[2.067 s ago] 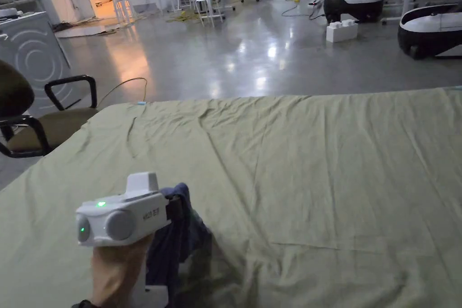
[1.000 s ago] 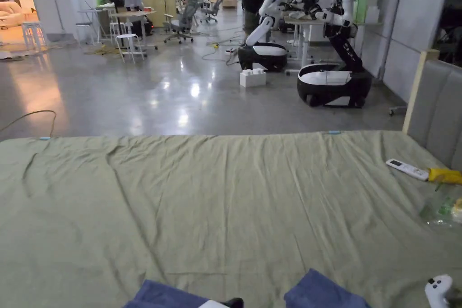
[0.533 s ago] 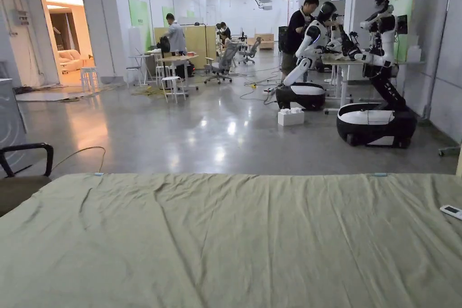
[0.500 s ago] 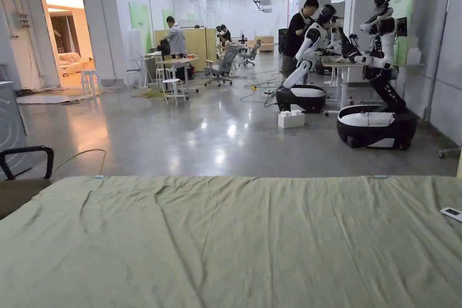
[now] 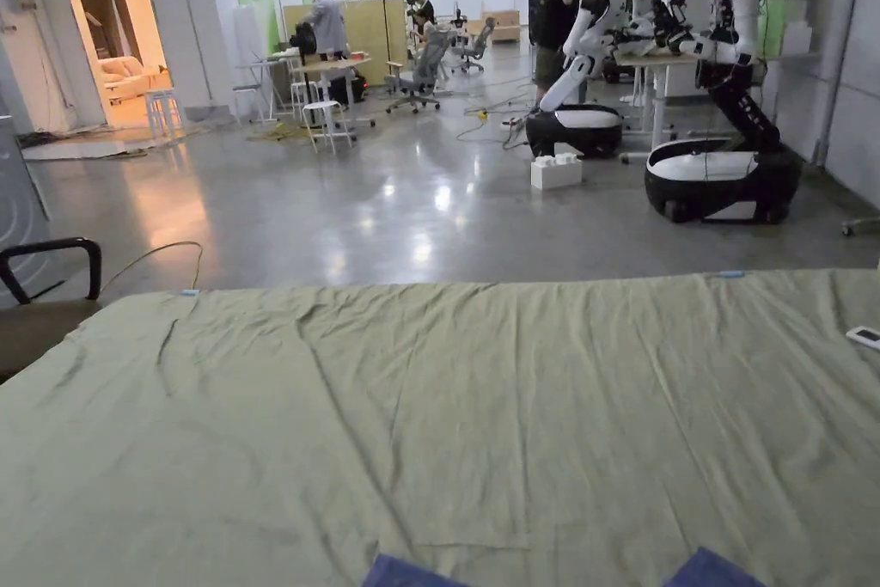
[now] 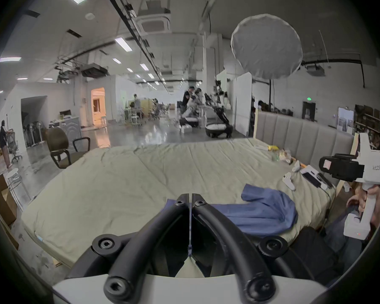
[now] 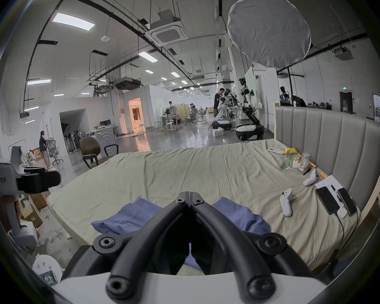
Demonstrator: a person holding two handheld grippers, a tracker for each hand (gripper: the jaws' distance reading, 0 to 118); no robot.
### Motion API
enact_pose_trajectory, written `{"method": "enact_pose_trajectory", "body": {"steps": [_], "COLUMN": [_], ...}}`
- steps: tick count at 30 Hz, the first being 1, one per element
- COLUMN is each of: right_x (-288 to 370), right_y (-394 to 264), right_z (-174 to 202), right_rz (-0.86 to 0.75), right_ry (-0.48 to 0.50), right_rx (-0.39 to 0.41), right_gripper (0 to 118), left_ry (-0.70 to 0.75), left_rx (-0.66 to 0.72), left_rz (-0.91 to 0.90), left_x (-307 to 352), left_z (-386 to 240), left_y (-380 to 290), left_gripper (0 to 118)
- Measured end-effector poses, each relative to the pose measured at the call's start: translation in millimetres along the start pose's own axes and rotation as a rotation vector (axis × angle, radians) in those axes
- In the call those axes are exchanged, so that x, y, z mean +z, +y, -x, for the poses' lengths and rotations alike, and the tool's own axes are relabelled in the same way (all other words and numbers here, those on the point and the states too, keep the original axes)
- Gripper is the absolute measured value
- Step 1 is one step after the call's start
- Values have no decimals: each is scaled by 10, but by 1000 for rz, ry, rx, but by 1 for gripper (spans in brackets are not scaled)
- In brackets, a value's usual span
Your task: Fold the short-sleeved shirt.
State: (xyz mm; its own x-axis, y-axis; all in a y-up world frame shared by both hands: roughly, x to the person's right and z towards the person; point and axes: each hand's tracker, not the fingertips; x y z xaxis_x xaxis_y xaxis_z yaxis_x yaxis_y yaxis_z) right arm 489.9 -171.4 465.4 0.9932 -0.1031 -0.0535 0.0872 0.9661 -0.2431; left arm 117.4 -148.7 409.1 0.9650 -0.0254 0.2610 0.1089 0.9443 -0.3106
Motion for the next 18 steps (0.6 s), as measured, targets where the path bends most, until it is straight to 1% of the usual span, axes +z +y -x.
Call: {"method": "enact_pose_trajectory", "body": {"steps": [1, 3, 4, 5, 6, 7, 8, 10, 11, 13, 14, 16, 18], "right_x": [-15, -54, -81, -107, -143, -176, -208, -283, -306, -354, -368, -375, -384], "right_y": [-22, -103, -143, -180, -230, -277, -315, -395, -416, -475, -496, -537, -581], "right_z": [-17, -65, -93, -121, -159, -199, -233, -314, -345, -434, -472, -549, -621], "right_rz": [13, 42, 62, 82, 100, 119, 138, 181, 198, 219, 233, 259, 285], "right_ry": [-3, -10, -15, -19, -23, -29, -37, -65, -74, -90, -102, -129, -153], "right_rx": [1, 4, 0, -7, -16, -26, -33, -46, -51, -62, -68, -67, -67], "right_gripper": [0, 0, 0, 0, 0, 0, 0, 0, 0, 0, 0, 0, 0], "left_ry": [-21, -91, -111, -108, -117, -123, -154, -190, -175, -111, -71, -67, -39], "left_rx": [6, 71, 77, 83, 103, 97, 102, 115, 121, 112, 90, 69, 122], "left_rz": [13, 50, 49, 57, 113, 195, 249, 386, 442, 565, 584, 649, 680], "left_x": [-147, -543, -748, -978, -1304, -1626, -1896, -2598, -2866, -3431, -3618, -3950, -4197], "left_z": [35, 163, 226, 280, 334, 381, 427, 511, 535, 607, 619, 675, 727], "left_y": [-12, 15, 12, 17, 38, 16, -20, -169, -254, -486, -580, -755, -856], "left_gripper": [1, 2, 7, 20, 38, 62, 62, 75, 79, 78, 78, 78, 78]}}
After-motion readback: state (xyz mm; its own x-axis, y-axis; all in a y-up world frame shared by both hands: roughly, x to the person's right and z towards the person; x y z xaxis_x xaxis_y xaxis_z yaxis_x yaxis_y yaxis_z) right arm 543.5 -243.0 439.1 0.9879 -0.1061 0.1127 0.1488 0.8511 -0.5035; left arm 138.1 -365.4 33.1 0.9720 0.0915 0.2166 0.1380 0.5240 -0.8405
